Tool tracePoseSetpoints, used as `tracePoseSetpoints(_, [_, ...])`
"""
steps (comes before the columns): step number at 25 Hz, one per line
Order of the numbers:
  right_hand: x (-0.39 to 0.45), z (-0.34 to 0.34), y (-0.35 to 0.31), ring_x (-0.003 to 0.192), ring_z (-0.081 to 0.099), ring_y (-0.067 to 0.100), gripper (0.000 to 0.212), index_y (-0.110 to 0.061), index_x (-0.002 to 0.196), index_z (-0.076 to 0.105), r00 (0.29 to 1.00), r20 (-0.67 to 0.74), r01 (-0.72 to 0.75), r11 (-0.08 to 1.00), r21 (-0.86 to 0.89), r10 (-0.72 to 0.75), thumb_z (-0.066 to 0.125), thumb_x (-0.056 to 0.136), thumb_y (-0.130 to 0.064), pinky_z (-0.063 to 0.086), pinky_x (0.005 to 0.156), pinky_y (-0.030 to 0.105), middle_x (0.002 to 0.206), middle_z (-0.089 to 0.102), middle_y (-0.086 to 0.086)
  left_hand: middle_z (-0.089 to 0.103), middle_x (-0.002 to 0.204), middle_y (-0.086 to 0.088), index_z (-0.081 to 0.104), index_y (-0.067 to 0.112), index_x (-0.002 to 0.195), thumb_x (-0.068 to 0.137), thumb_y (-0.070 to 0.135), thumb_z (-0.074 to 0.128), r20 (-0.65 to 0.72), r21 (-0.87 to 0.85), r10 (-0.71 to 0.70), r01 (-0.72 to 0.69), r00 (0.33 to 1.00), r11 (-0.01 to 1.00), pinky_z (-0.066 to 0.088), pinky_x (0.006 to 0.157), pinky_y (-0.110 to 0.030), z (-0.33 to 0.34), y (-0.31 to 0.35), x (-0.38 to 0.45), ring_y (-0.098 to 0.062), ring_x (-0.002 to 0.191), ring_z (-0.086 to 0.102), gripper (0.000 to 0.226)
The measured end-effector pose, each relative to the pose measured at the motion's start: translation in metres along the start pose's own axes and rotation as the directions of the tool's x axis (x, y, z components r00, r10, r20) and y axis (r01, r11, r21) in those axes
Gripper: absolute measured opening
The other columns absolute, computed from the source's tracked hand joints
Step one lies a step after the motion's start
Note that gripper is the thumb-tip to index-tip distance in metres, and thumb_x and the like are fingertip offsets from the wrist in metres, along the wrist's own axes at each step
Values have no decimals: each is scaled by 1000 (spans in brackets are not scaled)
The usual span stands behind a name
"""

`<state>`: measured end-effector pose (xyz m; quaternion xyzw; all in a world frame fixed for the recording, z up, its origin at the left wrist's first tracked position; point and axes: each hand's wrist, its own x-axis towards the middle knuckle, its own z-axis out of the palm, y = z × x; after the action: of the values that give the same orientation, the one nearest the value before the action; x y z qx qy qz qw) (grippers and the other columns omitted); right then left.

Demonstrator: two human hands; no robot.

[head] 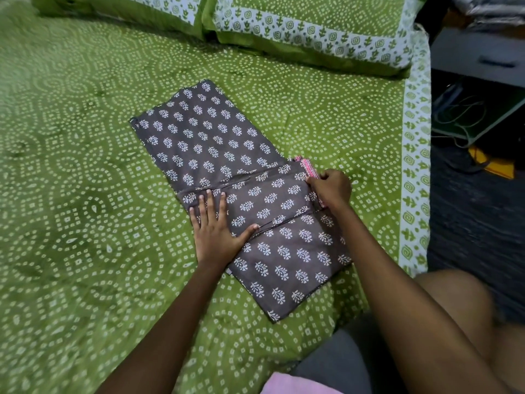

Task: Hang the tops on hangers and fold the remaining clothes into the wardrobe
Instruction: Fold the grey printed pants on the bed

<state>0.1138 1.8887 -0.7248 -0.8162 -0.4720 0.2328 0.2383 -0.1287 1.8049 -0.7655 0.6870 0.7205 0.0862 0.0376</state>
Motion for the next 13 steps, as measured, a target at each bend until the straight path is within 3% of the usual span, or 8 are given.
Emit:
tracePoseSetpoints(1, [-2, -5, -4, 79, 60, 24, 24, -17, 64, 56, 1000, 12, 3, 998, 63, -4, 72, 75, -31, 39, 66, 28, 85, 68, 10, 15, 156, -14, 23, 18, 149, 69, 88, 23, -9, -9, 2, -2, 1000, 1000, -7, 115, -42, 0, 0, 0, -28, 145, 10, 107])
tracePoseSetpoints(3, [-15, -7, -15, 76, 59, 19, 10, -14, 79, 65, 974, 1, 222, 964, 148, -225, 73, 77, -18, 46, 64, 26, 91, 68, 8, 16, 156, -13, 25, 18, 148, 70, 87, 24, -19, -29, 0, -1, 1000, 1000, -7, 115, -42, 1, -2, 0, -27, 145, 11, 105])
tracePoseSetpoints(4, [-24, -4, -18, 83, 61, 19, 17, -10, 95, 68, 916, 30, 397, 913, 97, -401, 72, 78, -13, 51, 70, 29, 101, 68, 8, 17, 156, -13, 26, 18, 148, 70, 86, 25, -18, -31, 2, -3, 1000, 1000, -7, 115, -42, 1, -3, 0, -27, 145, 11, 103])
tracePoseSetpoints(6, [-47, 7, -14, 112, 53, 21, 39, -15, 123, 59, 742, 291, 656, 744, -127, -604, 66, 84, -15, 45, 95, 37, 130, 56, 4, 18, 155, -14, 27, 17, 147, 72, 85, 24, -28, -20, 4, -4, 1000, 1000, -7, 115, -42, 2, -2, 0, -28, 145, 12, 102])
tracePoseSetpoints(8, [-55, 12, -5, 135, 29, 17, 51, -22, 138, 43, 670, 476, 726, 637, -260, -570, 56, 89, -30, 18, 112, 40, 148, 37, -4, 18, 155, -13, 26, 18, 148, 71, 85, 21, -27, -8, 4, -4, 1000, 1000, -9, 114, -42, 2, -3, 0, -28, 145, 11, 102])
tracePoseSetpoints(11, [-50, 12, 4, 146, 2, 14, 75, -18, 149, 22, 657, 443, 751, 581, -313, -610, 25, 86, -60, -6, 116, 41, 158, 10, -4, 12, 157, -12, 21, 16, 149, 71, 82, 16, 13, -95, -58, 59, 998, 994, -10, 114, -41, -8, 3, 2, -26, 146, 3, 102])
tracePoseSetpoints(13, [-48, 18, 4, 145, -9, 15, 82, -13, 150, 6, 678, 419, 735, 568, -369, -605, 1, 83, -60, -11, 116, 38, 158, -4, 0, 9, 157, -11, 22, 12, 148, 82, 69, 20, 12, -260, -68, 69, 998, 963, -6, 115, -41, -21, 26, 8, -25, 146, 1, 87])
